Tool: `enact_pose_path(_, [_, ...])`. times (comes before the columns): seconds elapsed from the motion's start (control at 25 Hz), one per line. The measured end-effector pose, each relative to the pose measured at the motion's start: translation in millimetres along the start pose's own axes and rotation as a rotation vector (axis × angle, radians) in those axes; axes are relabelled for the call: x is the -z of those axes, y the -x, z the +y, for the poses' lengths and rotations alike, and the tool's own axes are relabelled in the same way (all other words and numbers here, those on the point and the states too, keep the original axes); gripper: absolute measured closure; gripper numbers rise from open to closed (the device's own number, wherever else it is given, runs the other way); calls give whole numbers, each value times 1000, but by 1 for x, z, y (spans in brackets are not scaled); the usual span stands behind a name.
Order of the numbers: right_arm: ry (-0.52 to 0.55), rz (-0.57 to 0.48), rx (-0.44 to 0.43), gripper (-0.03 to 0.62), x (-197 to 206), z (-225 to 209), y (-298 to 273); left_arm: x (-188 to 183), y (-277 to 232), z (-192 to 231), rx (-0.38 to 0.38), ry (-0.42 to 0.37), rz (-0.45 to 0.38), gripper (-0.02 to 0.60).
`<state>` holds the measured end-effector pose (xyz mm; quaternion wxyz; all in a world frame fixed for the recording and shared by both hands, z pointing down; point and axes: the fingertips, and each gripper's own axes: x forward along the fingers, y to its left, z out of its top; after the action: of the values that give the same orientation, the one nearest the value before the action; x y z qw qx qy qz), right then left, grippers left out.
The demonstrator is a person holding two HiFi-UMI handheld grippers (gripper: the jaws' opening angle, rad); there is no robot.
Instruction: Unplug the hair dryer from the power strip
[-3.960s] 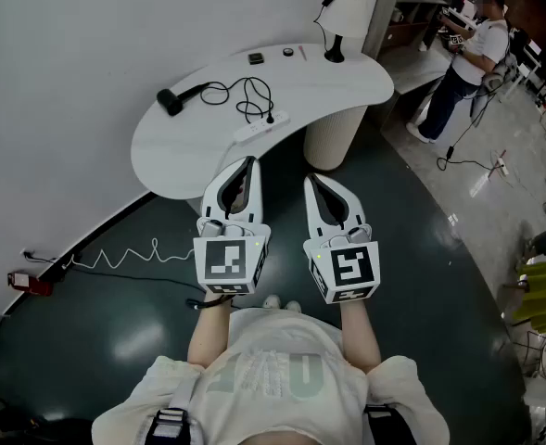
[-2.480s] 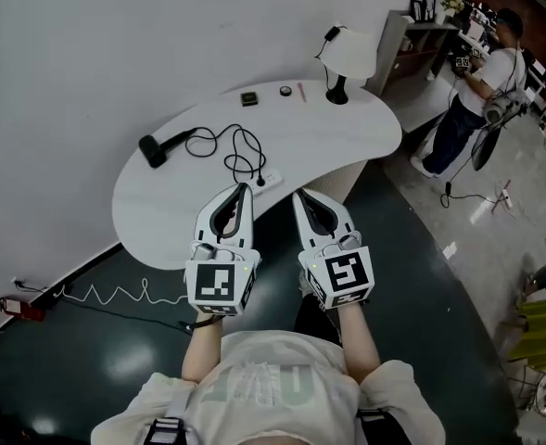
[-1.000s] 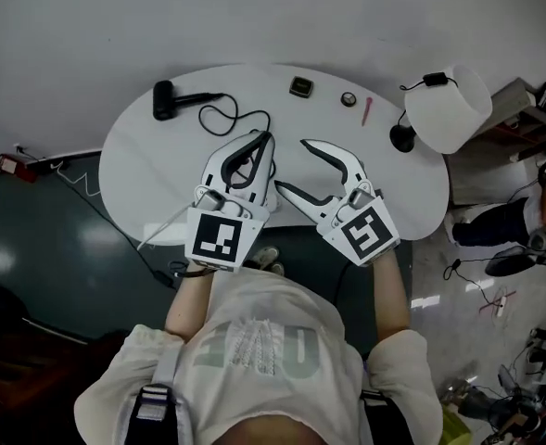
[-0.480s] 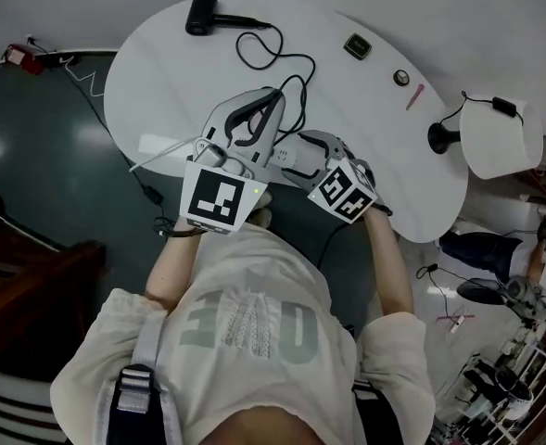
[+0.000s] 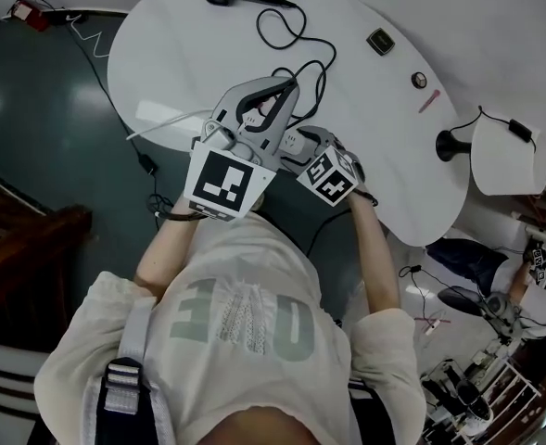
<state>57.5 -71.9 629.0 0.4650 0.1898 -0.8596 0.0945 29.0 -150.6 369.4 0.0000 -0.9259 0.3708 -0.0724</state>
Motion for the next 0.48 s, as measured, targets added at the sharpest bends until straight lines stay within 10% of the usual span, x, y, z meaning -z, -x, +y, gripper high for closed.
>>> enact_pose_path(0.48, [-9,9,-24,335,1,6,-4,29,8,15,-6,15,56,575])
